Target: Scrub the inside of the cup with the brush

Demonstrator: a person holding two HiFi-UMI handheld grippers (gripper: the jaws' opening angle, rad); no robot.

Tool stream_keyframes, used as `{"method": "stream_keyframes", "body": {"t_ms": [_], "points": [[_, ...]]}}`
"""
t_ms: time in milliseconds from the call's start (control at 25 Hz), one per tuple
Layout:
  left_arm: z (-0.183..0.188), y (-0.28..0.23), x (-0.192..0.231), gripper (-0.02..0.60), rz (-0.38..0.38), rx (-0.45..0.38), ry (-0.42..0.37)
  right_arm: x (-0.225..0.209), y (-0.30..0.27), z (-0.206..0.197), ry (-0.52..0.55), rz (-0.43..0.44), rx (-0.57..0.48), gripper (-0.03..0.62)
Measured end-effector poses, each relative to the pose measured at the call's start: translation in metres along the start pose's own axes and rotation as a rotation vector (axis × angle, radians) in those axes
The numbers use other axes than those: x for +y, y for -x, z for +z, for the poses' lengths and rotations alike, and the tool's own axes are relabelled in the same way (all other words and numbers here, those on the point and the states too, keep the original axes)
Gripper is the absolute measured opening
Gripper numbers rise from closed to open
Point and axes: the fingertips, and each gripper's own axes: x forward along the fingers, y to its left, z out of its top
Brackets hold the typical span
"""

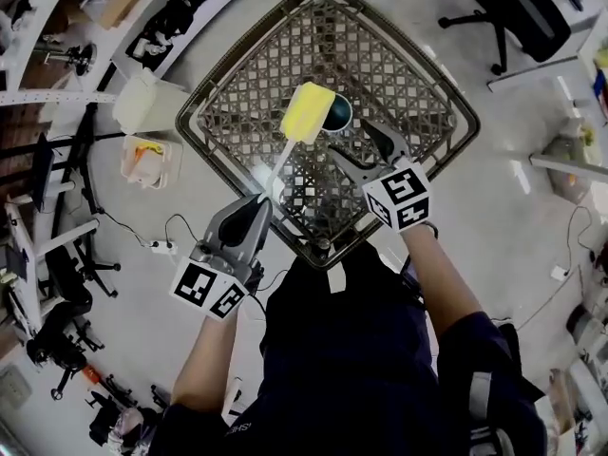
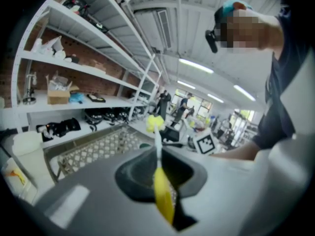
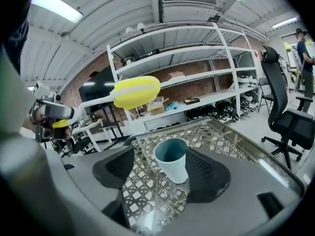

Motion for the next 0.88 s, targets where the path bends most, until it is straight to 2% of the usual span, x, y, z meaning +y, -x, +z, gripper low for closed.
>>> {"method": "stream_keyframes", "body": {"t_ms": [400,880], "points": [[-0.022,-0.005,0.022,0.026,0.002,0.032,0.026,-0.021,-0.048,-0.04,0.109,-0.09,-0.006,0.343],[-0.03,0.0,0.042,0.026,-0.014,0.067,0.053,-0.031,-0.091,-0.057,0.194,-0.147,-0.056,0.351]]}}
